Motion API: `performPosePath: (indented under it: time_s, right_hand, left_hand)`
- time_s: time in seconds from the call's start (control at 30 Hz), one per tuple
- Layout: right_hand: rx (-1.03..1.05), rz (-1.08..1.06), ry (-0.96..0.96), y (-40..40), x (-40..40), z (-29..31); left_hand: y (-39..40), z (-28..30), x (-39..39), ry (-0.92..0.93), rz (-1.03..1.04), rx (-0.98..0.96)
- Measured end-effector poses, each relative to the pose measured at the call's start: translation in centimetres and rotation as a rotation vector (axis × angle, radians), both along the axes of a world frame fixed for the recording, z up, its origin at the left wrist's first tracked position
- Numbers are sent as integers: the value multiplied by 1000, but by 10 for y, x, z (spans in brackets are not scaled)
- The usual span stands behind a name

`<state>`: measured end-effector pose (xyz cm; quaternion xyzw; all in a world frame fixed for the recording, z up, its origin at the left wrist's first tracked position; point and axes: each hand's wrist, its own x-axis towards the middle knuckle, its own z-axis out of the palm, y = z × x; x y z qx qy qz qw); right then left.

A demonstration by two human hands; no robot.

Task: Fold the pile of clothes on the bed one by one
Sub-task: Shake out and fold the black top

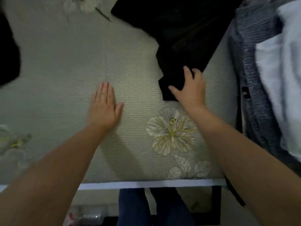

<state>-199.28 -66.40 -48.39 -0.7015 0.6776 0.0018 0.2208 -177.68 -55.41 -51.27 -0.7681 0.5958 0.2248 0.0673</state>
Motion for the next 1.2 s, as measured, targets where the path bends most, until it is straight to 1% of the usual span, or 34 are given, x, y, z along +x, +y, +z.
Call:
performPosePath:
  time_s: [0.03, 0.1, 0.23, 0.3, 0.37, 0.5, 0.57, 0.6, 0.67, 0.7, 0.73, 0.77, 0.8, 0.83, 0.87, 0.9, 0.93, 0.97, 1.0, 1.07, 1.13, 1.2]
  right_hand:
    - [-56, -37, -41, -2, 1, -4]
    - [-88, -84, -117, -1, 6, -8]
    - [-124, -146, -225, 26, 21, -5]
    - [-151, -61, -263, 52, 27, 1]
    - [-128, 99, -249, 87, 28, 4]
    - [98, 327, -205, 153, 3, 14]
    - [289, 390, -108, 170, -15, 25]
    - [431, 405, 10, 173, -23, 31]
    - [694, 394, 334, 172, -40, 42]
    - [760, 356, 433, 167, -47, 46]
    - [770, 287, 468, 160, -52, 50]
    - [722, 168, 436, 149, -54, 55]
    - [593, 36, 359, 138, -55, 58]
    - [427, -66, 254, 129, -54, 57]
    - [255, -112, 138, 119, -49, 55]
    - [153, -90, 59, 111, -40, 51]
    - [146, -27, 54, 103, -29, 46]
    - [182, 55, 110, 99, -19, 39]
    - [216, 131, 198, 97, -10, 33]
    - [192, 207, 302, 95, -1, 27]
    - [145, 233, 304, 90, -4, 31]
    - [174, 328, 262, 91, -15, 40]
  left_hand:
    - [3, -5, 1, 20, -1, -44]
    - [3, -10, 3, 45, 1, -124]
    - [4, -11, 5, 53, 1, -178]
    - [4, -12, 6, 47, -13, -175]
    - [4, -13, 7, 30, -29, -172]
    - [6, -12, 8, 50, -39, -146]
    - [6, -10, 9, 83, -40, -141]
    - [6, -8, 9, 106, -41, -142]
    - [8, -1, 8, 167, -22, -148]
    - [9, 4, 7, 205, 0, -152]
    - [9, 8, 4, 242, 23, -158]
    - [9, 13, 0, 269, 37, -168]
    - [7, 17, -6, 288, 49, -173]
    - [3, 19, -12, 305, 76, -173]
    - [-2, 22, -19, 333, 146, -176]
    - [-11, 25, -25, 379, 275, -177]
    - [-20, 28, -29, 431, 435, -178]
    - [-28, 29, -32, 465, 545, -172]
    - [-34, 31, -35, 453, 548, -148]
    - [-36, 35, -38, 380, 402, -113]
    - [-28, 43, -33, 316, 326, -81]
    - [-7, 53, -19, 207, 261, 38]
